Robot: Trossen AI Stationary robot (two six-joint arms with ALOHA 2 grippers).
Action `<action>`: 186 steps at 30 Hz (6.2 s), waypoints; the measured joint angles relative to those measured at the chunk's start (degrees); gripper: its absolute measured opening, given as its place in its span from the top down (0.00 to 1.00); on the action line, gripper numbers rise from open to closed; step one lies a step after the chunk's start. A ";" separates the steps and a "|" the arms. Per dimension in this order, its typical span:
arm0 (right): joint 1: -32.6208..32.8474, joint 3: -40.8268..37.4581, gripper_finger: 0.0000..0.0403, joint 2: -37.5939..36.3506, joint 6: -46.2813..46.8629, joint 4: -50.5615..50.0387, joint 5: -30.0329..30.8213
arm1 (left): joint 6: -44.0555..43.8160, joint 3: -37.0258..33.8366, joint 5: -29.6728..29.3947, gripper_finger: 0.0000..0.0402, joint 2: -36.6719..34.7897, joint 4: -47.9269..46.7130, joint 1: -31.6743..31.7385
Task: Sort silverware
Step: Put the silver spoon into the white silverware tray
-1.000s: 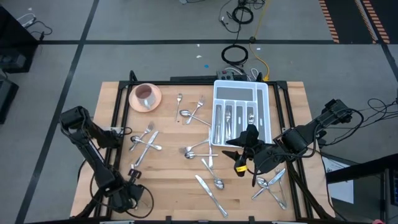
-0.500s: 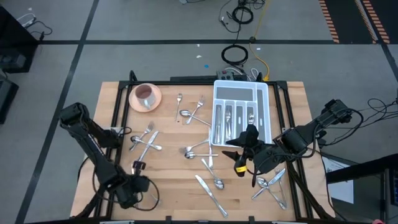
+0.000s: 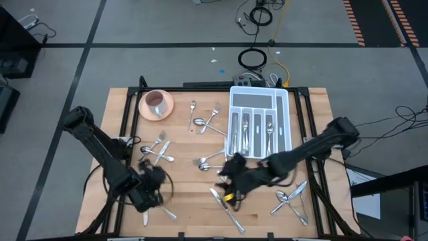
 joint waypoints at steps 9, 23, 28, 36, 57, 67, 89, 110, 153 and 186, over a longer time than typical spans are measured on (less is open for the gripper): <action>-2.97 0.00 0.52 6.77 -3.20 8.88 -11.42 | -42.39 -0.42 7.88 0.89 -5.61 -11.94 -8.88; -2.91 0.00 0.52 6.75 -5.99 9.17 -11.27 | -54.92 -6.40 11.42 0.51 -3.64 -4.81 -11.78; -2.91 0.00 0.52 6.73 -6.01 9.10 -11.35 | -51.11 -12.16 15.17 0.50 -3.66 7.73 -11.78; -2.91 0.00 0.52 6.73 -6.01 9.10 -11.44 | -48.58 -16.66 14.43 0.50 -3.72 14.25 -11.47; -3.80 0.00 0.52 6.69 -5.84 8.09 -10.65 | -40.90 -24.74 12.99 0.98 -3.70 27.82 -11.14; -3.91 0.00 0.52 6.69 -3.89 6.87 -11.04 | -38.03 -22.09 4.71 1.00 -3.79 29.98 -10.54; -2.50 0.00 0.52 -7.15 -6.15 -11.30 -9.24 | -4.67 -19.54 -0.76 1.00 -9.34 41.42 15.18; -10.47 -0.01 0.52 -20.22 -16.29 -26.88 -6.89 | 34.07 -0.13 21.97 1.00 -0.80 42.81 43.13; -23.65 0.01 1.00 -3.78 -28.96 -13.43 -25.12 | 43.90 7.74 22.21 0.98 5.13 41.40 43.30; -64.51 -58.18 1.00 -55.32 0.28 1.44 -35.41 | 50.01 7.72 11.38 0.78 -1.19 25.33 44.17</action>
